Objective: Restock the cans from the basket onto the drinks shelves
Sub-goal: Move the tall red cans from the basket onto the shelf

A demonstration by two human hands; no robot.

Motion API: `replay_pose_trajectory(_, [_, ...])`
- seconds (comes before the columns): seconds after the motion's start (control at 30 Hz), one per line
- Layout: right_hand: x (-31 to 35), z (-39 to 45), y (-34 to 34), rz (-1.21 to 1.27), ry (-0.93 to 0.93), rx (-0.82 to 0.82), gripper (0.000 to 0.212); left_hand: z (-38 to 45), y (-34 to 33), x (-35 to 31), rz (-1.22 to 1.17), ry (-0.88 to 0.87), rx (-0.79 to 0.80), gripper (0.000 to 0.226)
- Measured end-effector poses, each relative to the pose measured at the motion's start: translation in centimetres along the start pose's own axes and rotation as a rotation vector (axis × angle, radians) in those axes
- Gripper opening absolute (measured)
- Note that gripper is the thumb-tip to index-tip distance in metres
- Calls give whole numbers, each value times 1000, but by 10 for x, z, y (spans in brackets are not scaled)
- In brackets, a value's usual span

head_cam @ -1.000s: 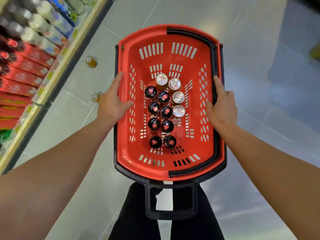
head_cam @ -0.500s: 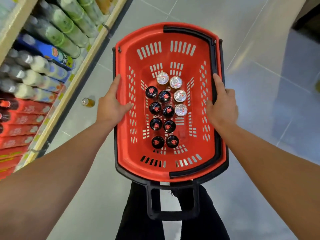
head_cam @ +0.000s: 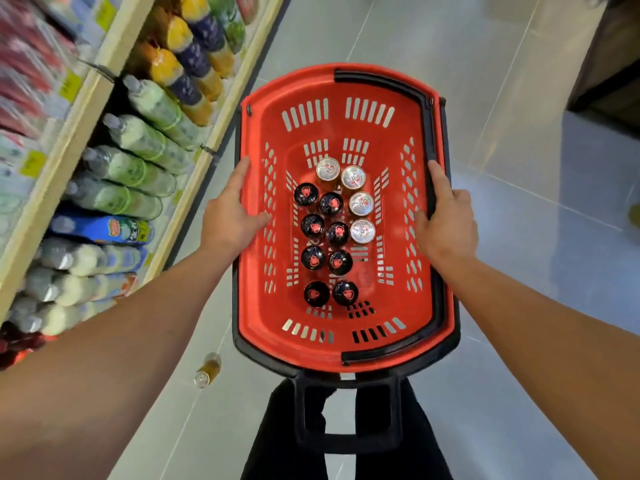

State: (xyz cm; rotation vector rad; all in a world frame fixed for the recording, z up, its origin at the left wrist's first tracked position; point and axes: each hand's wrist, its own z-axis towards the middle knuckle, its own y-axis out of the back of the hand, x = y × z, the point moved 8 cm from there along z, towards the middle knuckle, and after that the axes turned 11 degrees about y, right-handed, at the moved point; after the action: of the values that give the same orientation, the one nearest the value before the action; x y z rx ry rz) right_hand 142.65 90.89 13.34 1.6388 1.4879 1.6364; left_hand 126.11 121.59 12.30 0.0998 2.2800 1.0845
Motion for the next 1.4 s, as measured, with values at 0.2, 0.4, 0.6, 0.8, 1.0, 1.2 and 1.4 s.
replay_pose_trajectory(0.2, [7,105,1,50,-21,12,70,98,8,-58,90,18,-22,100])
replay_pose_trajectory(0.4, [18,204,3,63,-39,-9,69,194,8,-107,112,0,-11,98])
replay_pose_trajectory(0.6, [39,292,-7,67,-47,-28,69,282,14,-140,171,-43,-20,98])
replay_pose_trajectory(0.8, [61,366,-27,78,-117,-53,70,385,16,-155,161,-43,37,103])
replay_pose_trajectory(1.0, [69,422,-67,96,-180,-69,70,469,9,-159,171,-65,51,100])
replay_pose_trajectory(1.2, [58,469,-117,106,-192,-84,74,530,-17,-155,251,-54,29,98])
replay_pose_trajectory(1.4, [43,493,-164,138,-205,-108,73,567,-40,-145,300,-40,23,97])
